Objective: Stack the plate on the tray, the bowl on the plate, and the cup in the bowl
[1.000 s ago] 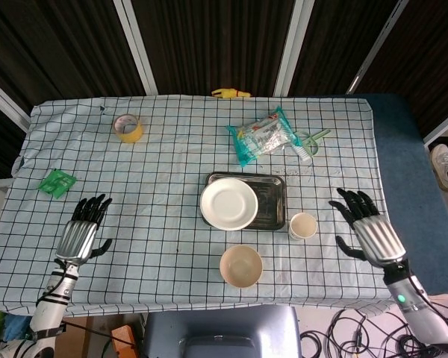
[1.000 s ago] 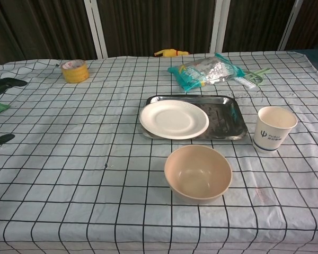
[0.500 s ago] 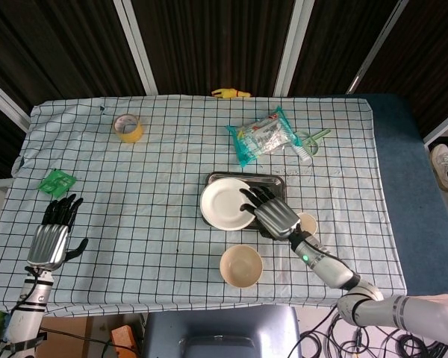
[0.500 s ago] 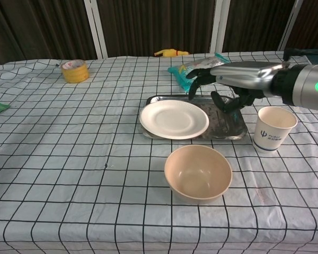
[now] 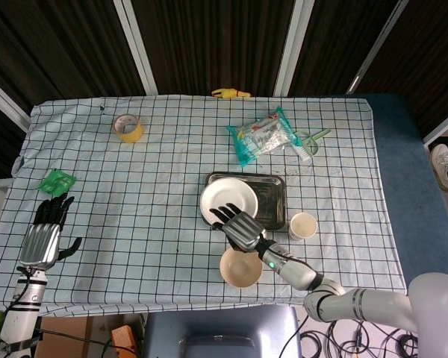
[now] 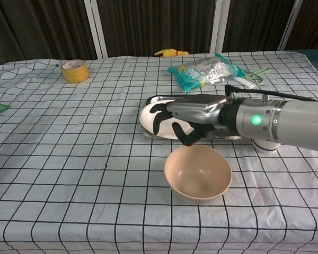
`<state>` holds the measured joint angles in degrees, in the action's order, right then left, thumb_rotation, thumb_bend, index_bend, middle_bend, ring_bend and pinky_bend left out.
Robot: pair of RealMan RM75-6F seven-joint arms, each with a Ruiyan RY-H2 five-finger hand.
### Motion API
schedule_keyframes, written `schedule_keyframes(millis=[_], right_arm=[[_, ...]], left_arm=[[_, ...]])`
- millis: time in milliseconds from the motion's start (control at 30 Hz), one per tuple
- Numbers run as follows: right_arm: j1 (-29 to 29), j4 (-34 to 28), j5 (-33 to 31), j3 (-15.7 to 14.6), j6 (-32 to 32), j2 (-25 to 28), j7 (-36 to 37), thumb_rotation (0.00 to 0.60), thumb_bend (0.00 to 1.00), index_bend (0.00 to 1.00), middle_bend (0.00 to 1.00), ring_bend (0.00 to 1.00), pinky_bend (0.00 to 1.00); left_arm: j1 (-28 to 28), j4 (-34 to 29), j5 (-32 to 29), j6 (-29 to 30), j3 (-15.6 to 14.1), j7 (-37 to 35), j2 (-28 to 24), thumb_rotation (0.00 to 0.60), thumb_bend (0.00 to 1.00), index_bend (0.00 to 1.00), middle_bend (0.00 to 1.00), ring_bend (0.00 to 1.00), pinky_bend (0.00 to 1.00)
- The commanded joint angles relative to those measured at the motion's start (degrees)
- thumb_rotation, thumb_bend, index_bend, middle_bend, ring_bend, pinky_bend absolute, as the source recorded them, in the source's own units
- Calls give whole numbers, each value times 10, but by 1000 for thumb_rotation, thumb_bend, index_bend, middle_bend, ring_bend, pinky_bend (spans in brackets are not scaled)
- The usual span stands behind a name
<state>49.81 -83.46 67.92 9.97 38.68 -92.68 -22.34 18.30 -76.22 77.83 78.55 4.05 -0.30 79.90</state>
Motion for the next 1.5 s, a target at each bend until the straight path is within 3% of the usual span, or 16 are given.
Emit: schedule_keyframes(millis=[33, 700, 1300, 1500], right_arm=[[4, 0, 2, -7, 0, -3, 2, 600, 899, 257, 0, 0, 0], [19, 22, -47, -41, 19, -14, -56, 600, 900, 282, 0, 0, 0], [21, 29, -62, -48, 38, -3, -52, 600, 901, 270, 0, 0, 0], [14, 10, -36, -49, 50, 11, -26, 600, 900, 254, 0, 0, 0]], left_arm=[[0, 1, -1, -5, 2, -1, 0, 600, 306, 0, 0, 0, 0], [-3, 11, 7, -20, 10, -11, 7, 600, 306, 0, 0, 0, 0], [-5, 14, 12, -27, 16, -9, 10, 600, 305, 0, 0, 0, 0], [-5, 15, 13, -29, 17, -10, 12, 600, 304, 0, 0, 0, 0]])
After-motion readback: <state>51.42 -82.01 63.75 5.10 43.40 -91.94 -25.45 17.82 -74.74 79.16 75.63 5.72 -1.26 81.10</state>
